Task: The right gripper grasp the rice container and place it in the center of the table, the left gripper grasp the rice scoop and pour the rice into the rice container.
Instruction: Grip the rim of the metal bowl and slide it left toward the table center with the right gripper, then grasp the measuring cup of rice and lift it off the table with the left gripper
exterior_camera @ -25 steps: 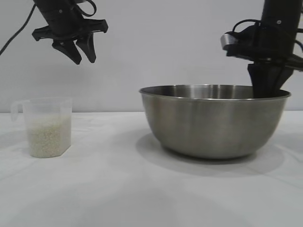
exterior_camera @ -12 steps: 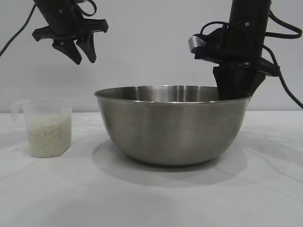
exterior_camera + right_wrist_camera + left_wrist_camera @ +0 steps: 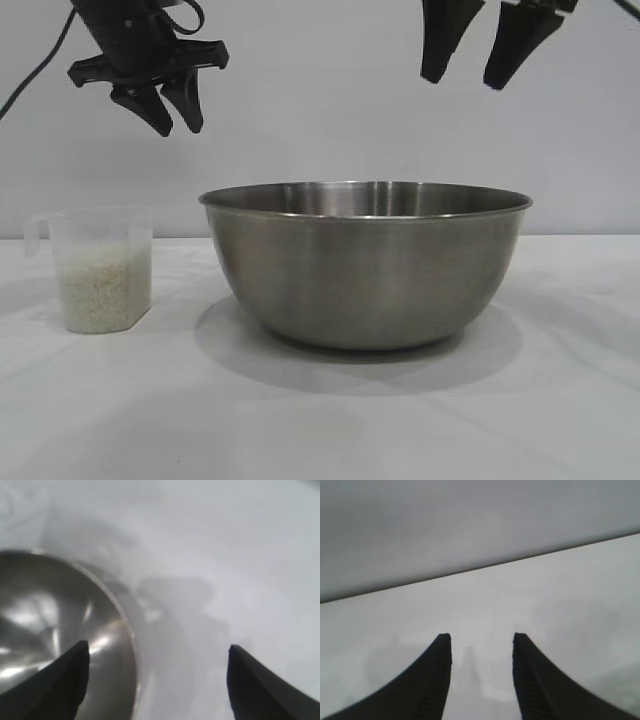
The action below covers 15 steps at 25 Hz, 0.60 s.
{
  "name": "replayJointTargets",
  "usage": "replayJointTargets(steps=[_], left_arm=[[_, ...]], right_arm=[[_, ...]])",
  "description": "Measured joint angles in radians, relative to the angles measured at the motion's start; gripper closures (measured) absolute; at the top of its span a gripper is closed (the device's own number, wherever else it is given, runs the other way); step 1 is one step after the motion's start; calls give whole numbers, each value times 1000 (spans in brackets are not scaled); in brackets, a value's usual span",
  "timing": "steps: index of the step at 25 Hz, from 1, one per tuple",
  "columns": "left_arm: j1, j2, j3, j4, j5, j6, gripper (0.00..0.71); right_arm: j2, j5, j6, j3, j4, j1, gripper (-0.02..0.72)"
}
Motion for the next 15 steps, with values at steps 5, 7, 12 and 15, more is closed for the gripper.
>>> replayJointTargets(steps=[5, 7, 12, 15], left_arm=[[0, -1, 0, 9, 0, 0, 455], [0, -1, 0, 9, 0, 0, 455], [-1, -4, 0, 16, 0, 0, 455], [-1, -18, 0, 30, 0, 0, 455]], right_arm=[[-45, -168, 0, 186, 12, -136, 213], [-95, -262, 0, 282, 7, -186, 213], [-303, -621, 0, 563, -29, -202, 213], [-464, -710, 0, 702, -31, -202, 282]])
